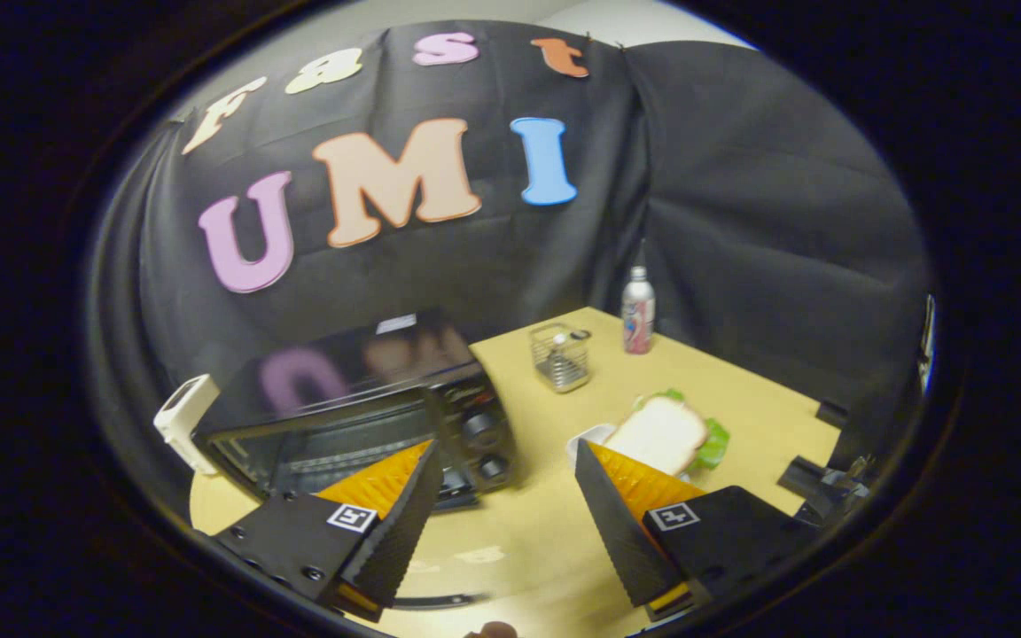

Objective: Open the toaster oven, put the food inside, and close the toaster oven door.

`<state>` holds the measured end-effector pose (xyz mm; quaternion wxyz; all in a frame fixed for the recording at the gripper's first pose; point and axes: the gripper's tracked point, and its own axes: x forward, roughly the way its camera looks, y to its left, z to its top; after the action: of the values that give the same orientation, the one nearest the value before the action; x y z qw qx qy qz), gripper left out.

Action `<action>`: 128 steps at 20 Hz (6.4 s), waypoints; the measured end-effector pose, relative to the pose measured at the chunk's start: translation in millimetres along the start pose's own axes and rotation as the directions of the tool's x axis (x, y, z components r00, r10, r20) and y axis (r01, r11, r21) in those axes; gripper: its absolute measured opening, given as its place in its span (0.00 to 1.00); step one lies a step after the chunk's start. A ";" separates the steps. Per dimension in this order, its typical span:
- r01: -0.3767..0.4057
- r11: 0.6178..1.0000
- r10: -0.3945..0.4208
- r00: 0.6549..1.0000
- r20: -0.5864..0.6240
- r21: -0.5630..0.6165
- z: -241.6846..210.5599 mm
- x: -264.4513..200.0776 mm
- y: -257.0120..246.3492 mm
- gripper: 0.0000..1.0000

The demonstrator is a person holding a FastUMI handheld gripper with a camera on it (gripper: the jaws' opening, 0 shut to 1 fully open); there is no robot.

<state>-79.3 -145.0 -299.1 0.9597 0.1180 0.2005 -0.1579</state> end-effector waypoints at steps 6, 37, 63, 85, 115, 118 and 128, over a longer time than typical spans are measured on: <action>0.146 0.988 -0.148 0.989 0.025 0.055 30.2 29.2 -86.3 0.95; -0.038 0.947 0.115 0.968 -0.224 0.320 -65.2 145.7 -140.3 0.90; -0.137 0.976 0.127 0.989 0.069 0.169 69.0 47.7 -60.9 0.33; -0.432 0.809 0.442 0.894 0.073 0.398 20.2 -43.1 139.4 0.33; -0.248 0.606 0.443 0.894 -0.062 0.756 -98.7 28.6 200.9 0.33; -0.237 0.576 0.442 0.895 -0.055 0.782 -99.3 44.7 207.5 0.33; -0.224 0.517 0.415 0.910 -0.013 0.826 -97.9 93.2 214.3 0.33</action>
<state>42.8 57.2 -390.8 0.7841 0.5927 0.1802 -0.0382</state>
